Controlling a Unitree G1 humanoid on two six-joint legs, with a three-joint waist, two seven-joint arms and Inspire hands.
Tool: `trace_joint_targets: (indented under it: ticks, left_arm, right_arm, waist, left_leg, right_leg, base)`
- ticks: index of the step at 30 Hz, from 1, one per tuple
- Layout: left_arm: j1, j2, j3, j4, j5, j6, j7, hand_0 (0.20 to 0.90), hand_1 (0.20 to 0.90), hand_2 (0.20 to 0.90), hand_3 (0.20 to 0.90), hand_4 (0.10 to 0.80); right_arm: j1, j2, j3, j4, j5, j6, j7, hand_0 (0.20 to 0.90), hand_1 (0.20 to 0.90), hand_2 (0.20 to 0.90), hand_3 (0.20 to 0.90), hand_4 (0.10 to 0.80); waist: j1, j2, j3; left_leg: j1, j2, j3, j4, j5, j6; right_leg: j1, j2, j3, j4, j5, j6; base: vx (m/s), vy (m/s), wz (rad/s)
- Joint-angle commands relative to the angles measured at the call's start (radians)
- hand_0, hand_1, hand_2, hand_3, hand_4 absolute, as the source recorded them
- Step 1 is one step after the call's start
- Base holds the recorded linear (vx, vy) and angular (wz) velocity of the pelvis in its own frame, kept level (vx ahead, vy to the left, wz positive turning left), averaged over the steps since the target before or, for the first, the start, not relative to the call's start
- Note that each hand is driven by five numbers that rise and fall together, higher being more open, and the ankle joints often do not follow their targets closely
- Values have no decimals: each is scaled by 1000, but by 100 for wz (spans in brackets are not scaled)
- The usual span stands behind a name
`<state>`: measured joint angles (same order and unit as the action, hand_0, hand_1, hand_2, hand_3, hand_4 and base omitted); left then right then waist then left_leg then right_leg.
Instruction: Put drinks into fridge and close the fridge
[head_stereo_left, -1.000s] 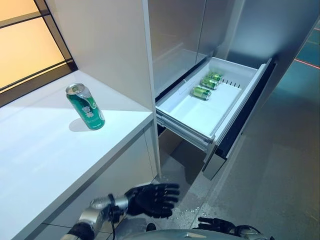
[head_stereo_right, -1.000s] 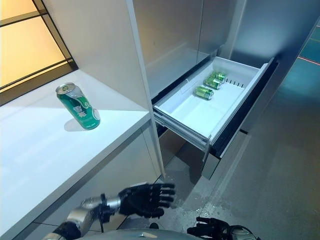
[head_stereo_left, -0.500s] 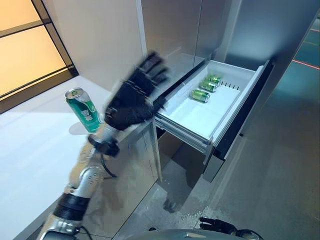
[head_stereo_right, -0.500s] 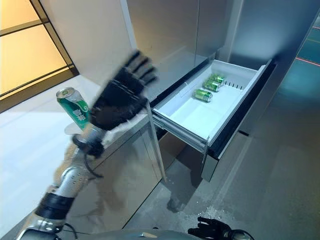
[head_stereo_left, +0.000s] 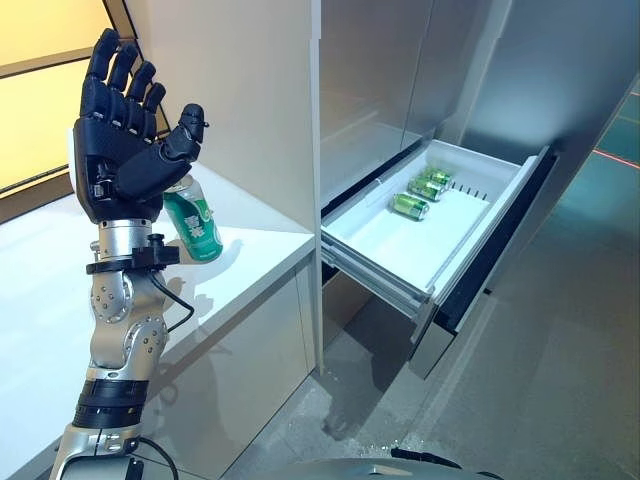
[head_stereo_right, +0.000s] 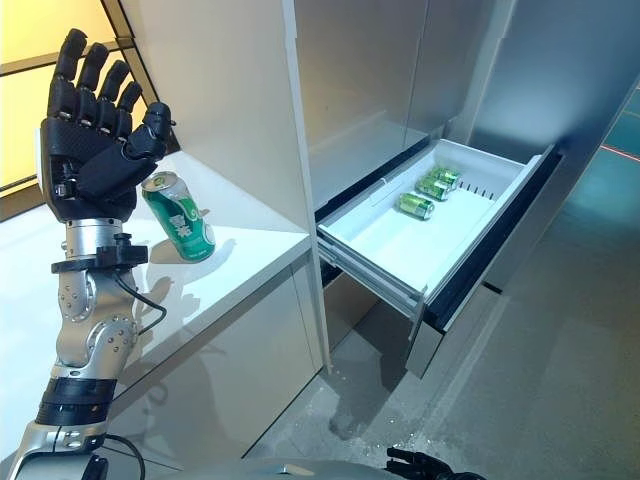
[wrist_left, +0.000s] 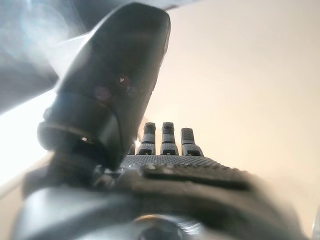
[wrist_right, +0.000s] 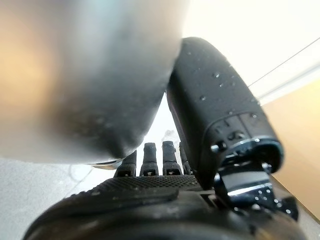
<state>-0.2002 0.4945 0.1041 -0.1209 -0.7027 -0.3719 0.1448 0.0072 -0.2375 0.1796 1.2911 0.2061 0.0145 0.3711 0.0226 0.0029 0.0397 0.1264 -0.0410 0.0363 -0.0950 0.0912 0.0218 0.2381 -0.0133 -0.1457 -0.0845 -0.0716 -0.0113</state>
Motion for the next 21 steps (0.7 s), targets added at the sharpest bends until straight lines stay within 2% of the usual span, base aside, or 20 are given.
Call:
trace_joint_targets:
  ticks: [1,3,5,14,21]
  left_arm:
    - [-144,70,37,28,88,-53,66,900,900,900,900,800]
    - [-144,73,38,32,95,-54,83,900,900,900,900,800]
    - [-142,82,54,77,136,-85,153,900,900,900,900,800]
    - [-151,103,72,181,113,-28,144,900,900,900,900,800]
    - [-147,108,66,217,47,15,75,900,900,900,900,800]
  right_arm:
    - [-6,-13,49,42,-14,2,6,900,900,900,900,800]
    - [-6,-14,49,41,-16,3,6,900,900,900,900,800]
    - [-5,-16,49,40,-20,6,7,900,900,900,900,800]
    - [-1,-22,49,31,-32,18,6,900,900,900,900,800]
    - [-2,-30,44,22,-41,30,10,900,900,900,900,800]
  waist:
    - [6,12,0]
    - [5,12,1]
    - [4,12,0]
    - [-3,15,0]
    - [-5,18,3]
  left_leg:
    - [66,-13,36,11,-167,35]
    - [67,-13,36,11,-167,35]
    - [68,-13,38,12,-167,33]
    - [72,-12,43,15,-168,30]
    - [74,-13,45,17,-168,29]
  right_leg:
    - [-89,-4,-22,83,-15,41]
    - [-89,-4,-22,84,-15,41]
    - [-88,-4,-20,85,-16,42]
    - [-86,-6,-16,92,-21,44]
    - [-85,-6,-13,97,-22,46]
  base:
    - [0,0,0]
    - [0,0,0]
    - [0,0,0]
    - [0,0,0]
    - [0,0,0]
